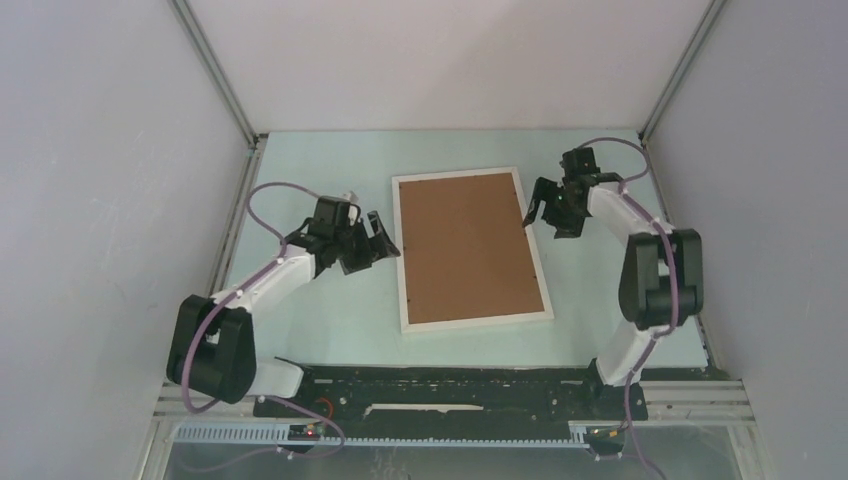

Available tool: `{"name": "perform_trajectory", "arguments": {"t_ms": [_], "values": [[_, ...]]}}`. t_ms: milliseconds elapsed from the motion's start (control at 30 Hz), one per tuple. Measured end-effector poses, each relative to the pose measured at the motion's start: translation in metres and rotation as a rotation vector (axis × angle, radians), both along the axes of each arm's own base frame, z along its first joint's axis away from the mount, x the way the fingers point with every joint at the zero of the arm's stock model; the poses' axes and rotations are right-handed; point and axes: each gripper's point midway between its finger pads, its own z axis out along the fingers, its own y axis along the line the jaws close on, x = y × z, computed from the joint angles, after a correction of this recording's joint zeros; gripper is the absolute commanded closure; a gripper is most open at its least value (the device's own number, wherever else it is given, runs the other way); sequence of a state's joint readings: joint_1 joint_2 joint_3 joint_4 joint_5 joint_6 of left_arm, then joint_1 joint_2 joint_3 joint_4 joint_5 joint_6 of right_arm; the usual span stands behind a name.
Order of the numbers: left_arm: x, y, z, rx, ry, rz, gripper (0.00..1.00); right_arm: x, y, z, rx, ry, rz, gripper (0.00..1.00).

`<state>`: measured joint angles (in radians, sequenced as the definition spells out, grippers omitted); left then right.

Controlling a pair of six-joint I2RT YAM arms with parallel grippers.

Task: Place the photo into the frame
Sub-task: Install the photo frame at the center of the board, then adjust the photo frame at the center of the board.

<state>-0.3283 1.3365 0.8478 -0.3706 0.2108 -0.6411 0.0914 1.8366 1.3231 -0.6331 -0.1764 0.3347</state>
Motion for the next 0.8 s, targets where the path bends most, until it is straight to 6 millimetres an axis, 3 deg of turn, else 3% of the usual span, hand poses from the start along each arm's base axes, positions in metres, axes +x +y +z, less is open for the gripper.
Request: {"name": "perform_trajectory", "arguments": {"t_ms": [100, 200, 400, 467, 567, 800], "values": [[-0.003, -0.002, -0.019, -0.037, 0.046, 0.004, 0.20, -0.015, -0.002, 0.026, -0.010, -0.055, -0.033, 0.09], [-0.007, -0.011, -0.031, -0.094, 0.072, 0.001, 0.32, -0.051, -0.002, 0.035, -0.023, -0.055, -0.055, 0.14], [-0.001, -0.023, -0.047, -0.149, 0.090, -0.002, 0.48, -0.141, -0.007, 0.012, -0.042, 0.055, -0.117, 0.19], [0.001, -0.027, -0.053, -0.155, 0.095, -0.008, 0.52, -0.164, -0.011, 0.008, -0.052, 0.075, -0.144, 0.27], [-0.002, -0.035, -0.066, -0.149, 0.120, -0.027, 0.57, -0.181, -0.014, 0.006, -0.043, 0.064, -0.176, 0.36], [-0.006, -0.047, -0.079, -0.139, 0.129, -0.054, 0.71, -0.190, -0.008, -0.005, 0.004, 0.089, -0.191, 0.42]]}}
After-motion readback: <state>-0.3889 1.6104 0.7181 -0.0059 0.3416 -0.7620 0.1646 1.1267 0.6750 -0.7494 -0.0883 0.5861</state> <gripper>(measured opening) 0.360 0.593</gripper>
